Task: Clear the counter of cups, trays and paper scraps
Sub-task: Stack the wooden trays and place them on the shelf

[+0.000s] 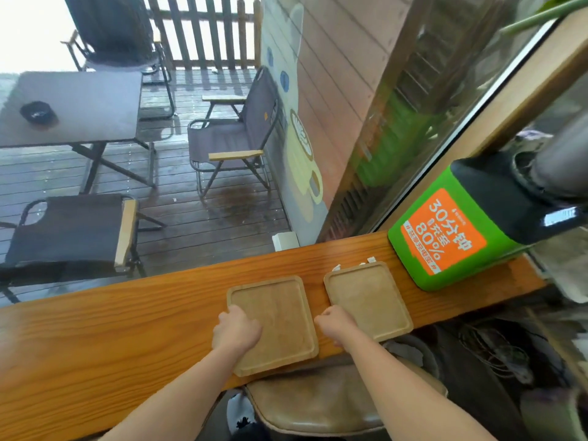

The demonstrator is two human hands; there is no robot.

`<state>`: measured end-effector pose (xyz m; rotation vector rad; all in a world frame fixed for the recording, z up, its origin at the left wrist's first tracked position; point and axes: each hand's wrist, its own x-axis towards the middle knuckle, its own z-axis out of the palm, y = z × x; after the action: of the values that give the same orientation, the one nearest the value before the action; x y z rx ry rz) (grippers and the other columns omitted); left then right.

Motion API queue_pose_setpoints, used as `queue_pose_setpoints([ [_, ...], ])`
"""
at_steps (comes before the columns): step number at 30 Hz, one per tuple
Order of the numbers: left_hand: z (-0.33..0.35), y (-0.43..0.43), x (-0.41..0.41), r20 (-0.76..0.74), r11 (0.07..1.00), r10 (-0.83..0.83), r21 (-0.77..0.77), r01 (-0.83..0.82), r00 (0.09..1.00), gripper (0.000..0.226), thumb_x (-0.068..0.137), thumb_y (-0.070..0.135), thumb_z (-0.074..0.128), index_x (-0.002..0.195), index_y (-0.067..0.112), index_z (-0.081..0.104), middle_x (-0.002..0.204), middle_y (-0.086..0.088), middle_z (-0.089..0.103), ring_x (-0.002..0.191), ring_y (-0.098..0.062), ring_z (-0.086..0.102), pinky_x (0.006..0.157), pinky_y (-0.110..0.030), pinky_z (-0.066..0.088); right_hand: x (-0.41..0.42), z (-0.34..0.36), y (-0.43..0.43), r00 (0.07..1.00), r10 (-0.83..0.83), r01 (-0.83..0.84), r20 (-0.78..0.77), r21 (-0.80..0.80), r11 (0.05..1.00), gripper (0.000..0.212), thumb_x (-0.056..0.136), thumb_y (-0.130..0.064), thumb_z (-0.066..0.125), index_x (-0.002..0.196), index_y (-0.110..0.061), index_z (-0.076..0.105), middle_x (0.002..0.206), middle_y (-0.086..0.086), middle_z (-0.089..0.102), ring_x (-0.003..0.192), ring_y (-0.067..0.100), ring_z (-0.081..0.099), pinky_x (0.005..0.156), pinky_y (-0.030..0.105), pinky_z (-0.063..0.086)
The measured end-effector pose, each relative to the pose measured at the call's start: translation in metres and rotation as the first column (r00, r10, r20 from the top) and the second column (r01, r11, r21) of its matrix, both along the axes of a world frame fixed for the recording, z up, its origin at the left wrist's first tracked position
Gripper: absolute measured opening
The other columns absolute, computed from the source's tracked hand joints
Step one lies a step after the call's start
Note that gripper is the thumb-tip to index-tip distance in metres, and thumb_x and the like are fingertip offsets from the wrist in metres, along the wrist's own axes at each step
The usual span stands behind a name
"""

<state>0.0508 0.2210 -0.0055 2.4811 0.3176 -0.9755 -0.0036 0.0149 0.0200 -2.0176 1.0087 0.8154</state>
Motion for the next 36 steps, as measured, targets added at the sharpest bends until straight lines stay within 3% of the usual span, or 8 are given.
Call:
queue_pose_setpoints([
  [7, 0.021, -0.084, 0.002, 0.036, 0.968, -0.203, -0.142, 0.206, 0.979, 0.058, 0.091, 0.032, 0.060, 0.142, 0.011, 0.044, 0.127, -0.008, 0.061, 0.107, -0.022, 0.063, 0.076, -0.028, 0.052, -0.025, 0.030, -0.046, 0.992, 0.079, -0.056, 0.099, -0.213, 0.975, 0.012, 0.094, -0.027, 0.052, 0.093, -0.018, 0.059, 0.090, 0.001, 0.059, 0.081, 0.016, 0.054, 0.069, 0.027, 0.045],
  [10, 0.026, -0.115, -0.005, 0.035, 0.955, -0.228, -0.186, 0.231, 0.973, 0.042, 0.089, 0.030, 0.060, 0.127, 0.012, 0.056, 0.089, 0.003, 0.064, 0.076, -0.010, 0.064, 0.055, -0.022, 0.049, -0.036, 0.032, -0.078, 0.993, 0.080, -0.057, 0.089, -0.232, 0.971, 0.013, 0.095, -0.028, 0.052, 0.093, -0.017, 0.060, 0.093, 0.002, 0.060, 0.085, 0.018, 0.054, 0.069, 0.027, 0.043],
  [15, 0.027, -0.158, -0.015, 0.011, 0.947, -0.268, -0.180, 0.265, 0.963, 0.035, 0.087, 0.032, 0.057, 0.116, 0.011, 0.056, 0.094, 0.000, 0.063, 0.080, -0.014, 0.062, 0.063, -0.028, 0.053, -0.048, 0.024, -0.132, 0.994, 0.048, -0.029, 0.099, -0.184, 0.982, 0.015, 0.093, -0.032, 0.056, 0.099, -0.019, 0.059, 0.097, 0.000, 0.058, 0.089, 0.018, 0.054, 0.073, 0.028, 0.044],
  [20, 0.021, -0.195, -0.024, -0.005, 0.955, -0.249, -0.166, 0.245, 0.969, 0.010, 0.090, 0.029, 0.057, 0.083, 0.023, 0.056, 0.082, 0.005, 0.064, 0.073, -0.011, 0.063, 0.058, -0.025, 0.053, -0.045, 0.009, -0.182, 0.994, 0.064, -0.049, 0.088, -0.164, 0.985, 0.022, 0.092, -0.031, 0.057, 0.106, -0.015, 0.064, 0.112, 0.006, 0.063, 0.095, 0.022, 0.057, 0.076, 0.029, 0.045],
  [23, 0.015, -0.209, -0.028, -0.025, 0.961, -0.222, -0.177, 0.214, 0.975, 0.008, 0.091, 0.030, 0.055, 0.095, 0.023, 0.058, 0.090, 0.005, 0.066, 0.080, -0.013, 0.064, 0.070, -0.031, 0.057, -0.041, -0.002, -0.205, 0.995, 0.054, -0.042, 0.084, -0.145, 0.988, 0.027, 0.092, -0.029, 0.058, 0.113, -0.013, 0.064, 0.115, 0.006, 0.063, 0.097, 0.021, 0.056, 0.078, 0.031, 0.047],
  [27, 0.003, -0.220, -0.033, -0.082, 0.982, -0.157, -0.115, 0.147, 0.984, 0.041, 0.092, 0.026, 0.052, 0.129, 0.008, 0.047, 0.117, -0.009, 0.061, 0.100, -0.025, 0.062, 0.080, -0.036, 0.055, -0.041, -0.020, -0.223, 0.996, 0.069, -0.060, 0.063, -0.128, 0.990, 0.023, 0.092, -0.027, 0.057, 0.109, -0.013, 0.062, 0.114, 0.007, 0.062, 0.097, 0.023, 0.057, 0.083, 0.035, 0.052],
  [31, -0.009, -0.230, -0.038, -0.098, 0.993, -0.024, -0.115, 0.013, 0.995, 0.047, 0.094, 0.023, 0.055, 0.133, 0.003, 0.039, 0.124, -0.015, 0.056, 0.107, -0.031, 0.059, 0.088, -0.044, 0.055, -0.042, -0.039, -0.234, 0.996, 0.091, -0.088, 0.023, -0.118, 0.989, 0.036, 0.092, -0.028, 0.058, 0.123, -0.010, 0.058, 0.127, 0.010, 0.056, 0.112, 0.027, 0.055, 0.088, 0.035, 0.049],
  [36, -0.021, -0.240, -0.042, -0.074, 0.993, 0.088, -0.075, -0.094, 0.993, 0.054, 0.093, 0.024, 0.056, 0.137, -0.001, 0.037, 0.136, -0.020, 0.045, 0.119, -0.038, 0.051, 0.100, -0.049, 0.048, -0.043, -0.058, -0.237, 0.998, 0.052, -0.048, 0.020, -0.148, 0.988, 0.042, 0.094, -0.030, 0.059, 0.129, -0.011, 0.050, 0.133, 0.011, 0.046, 0.120, 0.031, 0.049, 0.101, 0.043, 0.046],
])
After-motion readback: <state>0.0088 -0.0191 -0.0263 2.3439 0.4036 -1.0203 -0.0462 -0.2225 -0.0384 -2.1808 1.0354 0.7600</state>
